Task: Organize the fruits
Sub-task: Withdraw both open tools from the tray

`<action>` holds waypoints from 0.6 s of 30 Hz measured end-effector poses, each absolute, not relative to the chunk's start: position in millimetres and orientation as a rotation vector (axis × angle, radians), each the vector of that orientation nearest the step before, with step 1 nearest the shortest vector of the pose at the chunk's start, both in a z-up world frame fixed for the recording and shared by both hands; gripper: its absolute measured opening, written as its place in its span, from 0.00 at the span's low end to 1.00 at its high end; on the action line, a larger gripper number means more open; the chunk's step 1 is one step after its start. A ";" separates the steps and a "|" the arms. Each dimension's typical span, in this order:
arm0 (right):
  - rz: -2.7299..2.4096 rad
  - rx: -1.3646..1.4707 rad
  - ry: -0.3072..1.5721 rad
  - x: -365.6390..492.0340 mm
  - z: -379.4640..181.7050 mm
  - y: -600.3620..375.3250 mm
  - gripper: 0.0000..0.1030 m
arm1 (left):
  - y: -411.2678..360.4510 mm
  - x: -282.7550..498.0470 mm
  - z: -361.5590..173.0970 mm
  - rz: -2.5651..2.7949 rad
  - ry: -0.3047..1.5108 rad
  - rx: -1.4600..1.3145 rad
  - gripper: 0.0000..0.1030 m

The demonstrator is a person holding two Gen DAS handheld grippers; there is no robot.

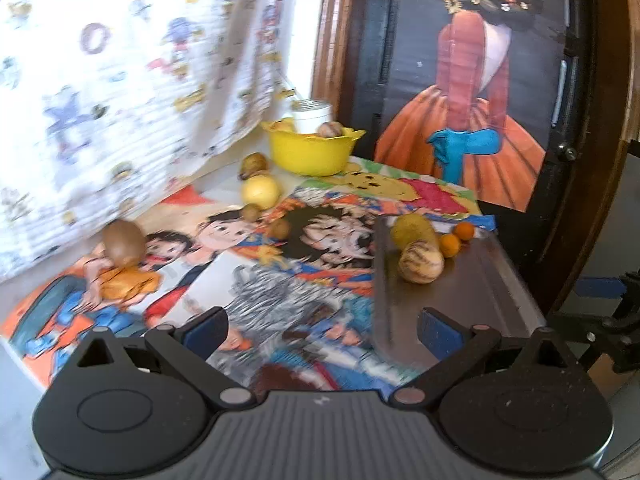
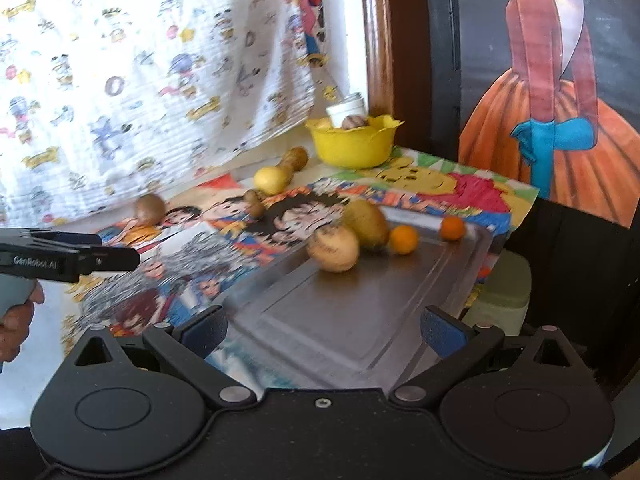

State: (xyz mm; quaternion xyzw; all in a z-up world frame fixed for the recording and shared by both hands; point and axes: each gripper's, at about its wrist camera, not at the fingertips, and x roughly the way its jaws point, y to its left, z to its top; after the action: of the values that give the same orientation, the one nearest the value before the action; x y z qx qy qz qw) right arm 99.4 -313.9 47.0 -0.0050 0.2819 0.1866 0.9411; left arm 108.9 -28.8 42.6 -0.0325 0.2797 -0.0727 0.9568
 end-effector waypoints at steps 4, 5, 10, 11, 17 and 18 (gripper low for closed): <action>0.407 -0.022 0.598 84.8 44.8 -297.9 0.99 | -5.4 95.3 40.8 -0.104 0.574 -0.081 1.00; 0.414 -0.025 0.602 81.6 44.1 -294.4 0.99 | 0.7 92.3 40.4 -0.092 0.577 -0.086 1.00; 0.452 -0.033 0.630 68.2 42.1 -274.8 0.99 | 32.9 78.5 36.3 -0.028 0.595 -0.115 1.00; 0.461 -0.035 0.633 65.5 42.1 -270.3 0.99 | 39.0 76.1 35.4 -0.016 0.598 -0.122 1.00; 0.523 -0.035 0.664 53.8 42.3 -244.8 0.99 | 70.7 62.5 33.3 0.046 0.611 -0.179 1.00; 0.534 -0.037 0.672 52.3 42.1 -240.3 0.99 | 74.6 60.9 33.4 0.052 0.614 -0.190 1.00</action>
State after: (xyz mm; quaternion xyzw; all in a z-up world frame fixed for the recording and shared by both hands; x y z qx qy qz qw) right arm 52.3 -240.3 42.1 -0.0179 0.3258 0.2590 0.9091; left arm 60.9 74.6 33.4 -0.0933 0.3019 0.0256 0.9484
